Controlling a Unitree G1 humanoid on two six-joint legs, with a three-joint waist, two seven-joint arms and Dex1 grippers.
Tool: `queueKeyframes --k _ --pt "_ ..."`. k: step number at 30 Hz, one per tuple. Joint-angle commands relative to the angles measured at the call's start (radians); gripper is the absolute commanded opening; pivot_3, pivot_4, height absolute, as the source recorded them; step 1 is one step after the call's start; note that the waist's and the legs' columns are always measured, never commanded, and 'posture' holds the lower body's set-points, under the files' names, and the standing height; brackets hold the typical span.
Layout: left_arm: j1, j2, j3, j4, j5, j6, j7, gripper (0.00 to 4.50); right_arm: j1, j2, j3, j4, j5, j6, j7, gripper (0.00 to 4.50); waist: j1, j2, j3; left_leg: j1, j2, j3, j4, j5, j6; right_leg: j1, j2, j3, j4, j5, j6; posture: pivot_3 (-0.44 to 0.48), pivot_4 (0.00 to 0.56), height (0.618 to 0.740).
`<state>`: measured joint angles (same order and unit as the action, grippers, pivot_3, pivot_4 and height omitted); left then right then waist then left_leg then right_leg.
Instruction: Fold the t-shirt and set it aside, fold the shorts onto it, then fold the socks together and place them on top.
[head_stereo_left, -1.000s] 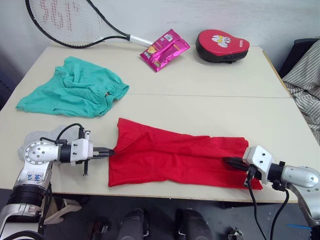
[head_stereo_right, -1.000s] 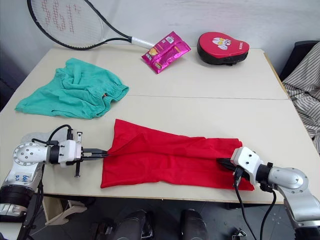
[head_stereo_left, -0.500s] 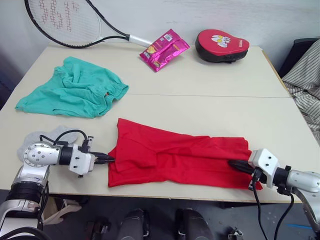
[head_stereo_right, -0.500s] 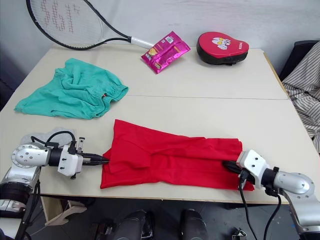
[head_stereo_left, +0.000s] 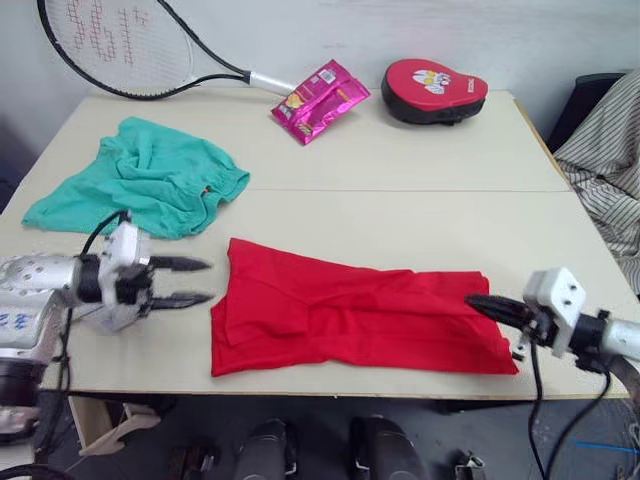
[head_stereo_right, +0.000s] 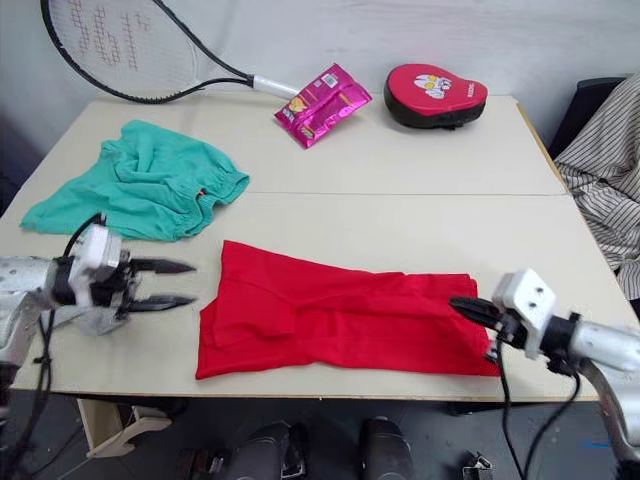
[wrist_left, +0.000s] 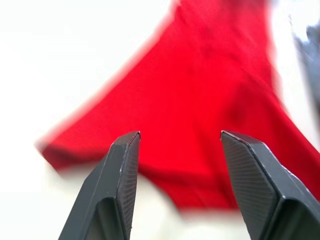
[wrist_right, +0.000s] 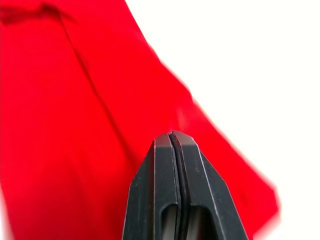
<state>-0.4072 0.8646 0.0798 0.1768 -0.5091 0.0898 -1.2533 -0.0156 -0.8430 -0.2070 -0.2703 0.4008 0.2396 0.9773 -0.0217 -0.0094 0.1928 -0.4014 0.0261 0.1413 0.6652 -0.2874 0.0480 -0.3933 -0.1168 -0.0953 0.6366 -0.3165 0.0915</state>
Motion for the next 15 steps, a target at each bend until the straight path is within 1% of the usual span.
queueKeyframes --k 1,3,4,7,8,11,15 --pt "-0.052 -0.091 -0.072 -0.027 0.111 -0.050 0.089 2.10 -0.114 0.042 0.108 0.026 -0.077 -0.016 -0.035 0.00 0.002 0.000 0.000 -0.001 0.000 0.000 0.000 0.000 0.000 -0.001 0.000 0.000 0.000 0.000 0.000 0.000 0.150 0.740" --pt "-0.092 -0.165 -0.117 0.019 0.185 -0.087 0.149 1.55 -0.207 0.081 0.181 0.094 -0.133 -0.045 -0.044 0.00 0.001 0.000 0.000 -0.002 0.000 0.002 0.000 0.000 0.000 -0.001 0.002 0.000 0.002 0.000 0.000 0.000 0.150 0.740" --pt "-0.120 -0.206 -0.137 0.059 0.232 -0.110 0.201 1.18 -0.250 0.097 0.219 0.137 -0.165 -0.069 -0.037 0.00 0.001 0.000 0.000 -0.003 0.000 0.003 0.001 0.001 0.000 -0.002 0.002 0.000 0.002 0.000 0.000 0.000 0.150 0.740" --pt "-0.173 -0.280 -0.190 0.143 0.321 -0.163 0.247 0.22 -0.360 0.134 0.323 0.283 -0.265 -0.170 -0.011 0.00 0.001 -0.001 0.000 -0.003 0.000 0.004 0.003 0.002 0.002 -0.003 0.003 -0.006 0.003 0.000 0.001 0.000 0.150 0.740" --pt "-0.187 -0.301 -0.206 0.169 0.342 -0.177 0.255 0.05 -0.397 0.151 0.351 0.337 -0.287 -0.190 -0.004 0.00 0.000 -0.001 0.000 -0.003 0.000 0.005 0.003 0.002 0.002 -0.003 0.003 -0.006 0.004 0.000 0.001 0.000 0.150 0.740" --pt "-0.216 -0.337 -0.249 0.221 0.405 -0.213 0.267 0.05 -0.486 0.189 0.408 0.466 -0.333 -0.282 0.030 0.00 -0.003 -0.001 0.000 -0.003 0.000 0.005 0.003 0.002 0.002 -0.003 0.003 -0.007 0.005 0.000 0.001 0.000 0.150 0.740" --pt "-0.219 -0.348 -0.287 0.258 0.442 -0.218 0.236 0.05 -0.558 0.229 0.448 0.588 -0.358 -0.388 0.078 0.00 -0.006 -0.001 0.000 -0.003 0.000 0.005 0.002 0.002 0.002 -0.003 0.003 -0.007 0.005 0.000 0.001 0.000 0.150 0.740"
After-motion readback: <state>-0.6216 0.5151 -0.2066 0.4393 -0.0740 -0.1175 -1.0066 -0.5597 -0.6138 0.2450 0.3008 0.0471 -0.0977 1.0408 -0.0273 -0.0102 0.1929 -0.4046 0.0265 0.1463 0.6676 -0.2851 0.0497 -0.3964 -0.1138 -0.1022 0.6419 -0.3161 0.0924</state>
